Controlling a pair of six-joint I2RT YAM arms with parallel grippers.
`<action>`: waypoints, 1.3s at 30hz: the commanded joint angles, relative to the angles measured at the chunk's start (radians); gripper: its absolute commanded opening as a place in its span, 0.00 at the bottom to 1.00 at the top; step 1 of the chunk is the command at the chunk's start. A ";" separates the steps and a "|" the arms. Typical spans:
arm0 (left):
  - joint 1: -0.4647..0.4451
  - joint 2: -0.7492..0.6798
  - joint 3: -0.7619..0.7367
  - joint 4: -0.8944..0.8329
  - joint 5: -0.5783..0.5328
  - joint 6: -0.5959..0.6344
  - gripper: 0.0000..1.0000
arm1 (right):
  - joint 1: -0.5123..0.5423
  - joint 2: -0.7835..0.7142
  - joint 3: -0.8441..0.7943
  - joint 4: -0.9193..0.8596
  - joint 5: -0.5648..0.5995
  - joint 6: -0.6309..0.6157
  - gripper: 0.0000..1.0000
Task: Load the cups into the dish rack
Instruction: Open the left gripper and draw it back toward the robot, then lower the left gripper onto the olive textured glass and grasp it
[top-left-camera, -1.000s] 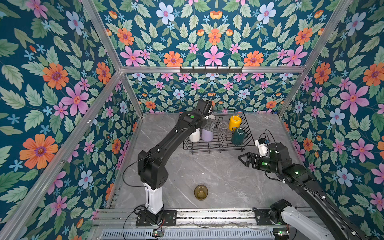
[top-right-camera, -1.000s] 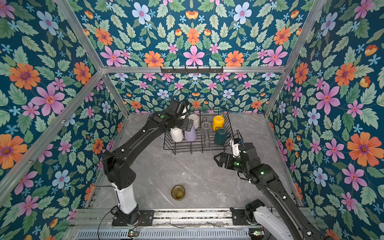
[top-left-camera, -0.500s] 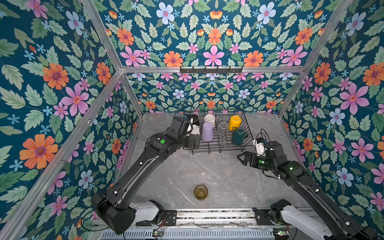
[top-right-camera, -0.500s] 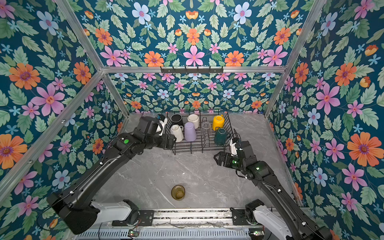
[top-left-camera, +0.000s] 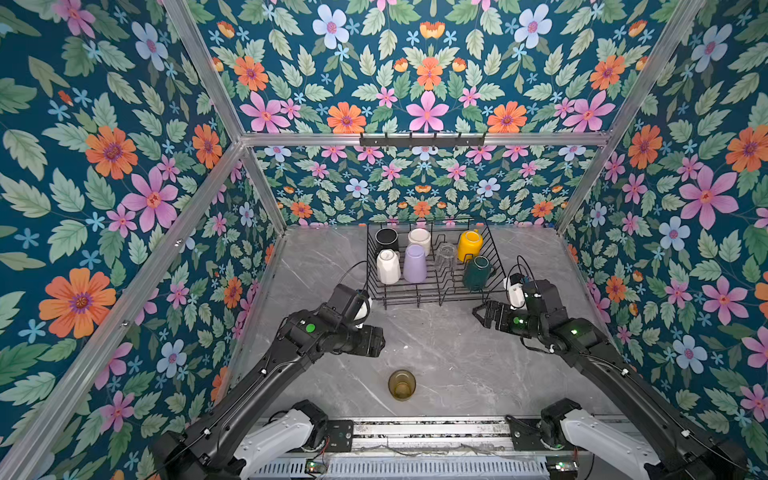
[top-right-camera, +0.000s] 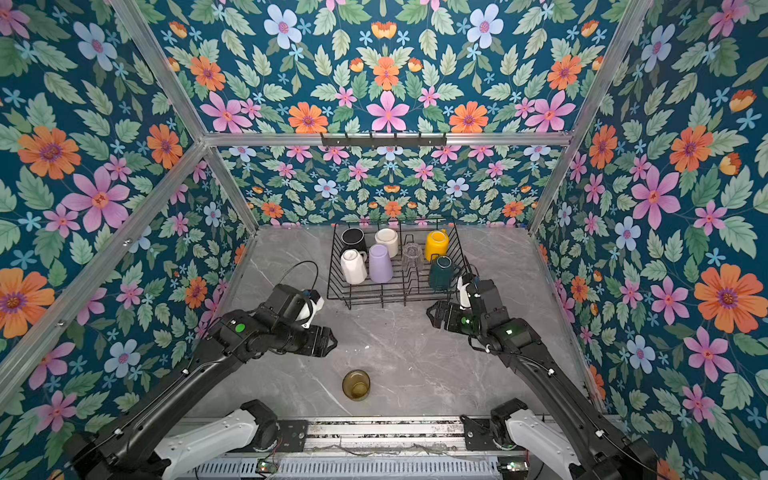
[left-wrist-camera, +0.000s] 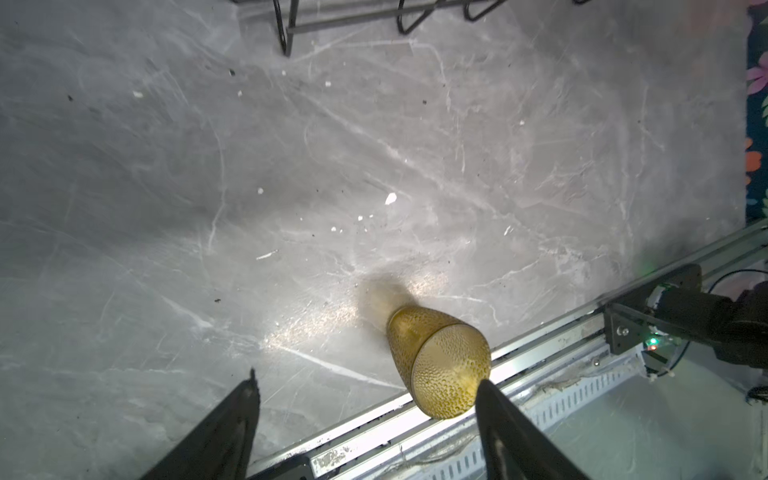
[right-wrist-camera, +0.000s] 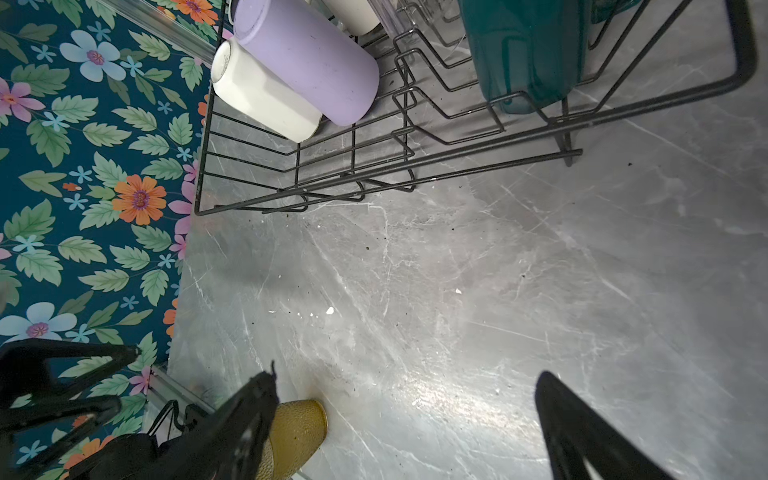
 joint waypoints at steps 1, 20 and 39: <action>-0.018 -0.006 -0.037 -0.001 0.025 -0.017 0.80 | 0.001 -0.004 -0.004 0.024 0.010 0.000 0.97; -0.230 0.058 -0.158 0.115 -0.026 -0.154 0.67 | 0.000 0.000 -0.027 0.047 0.013 0.015 0.97; -0.348 0.169 -0.207 0.229 -0.025 -0.223 0.50 | 0.001 0.033 -0.032 0.076 -0.003 0.012 0.97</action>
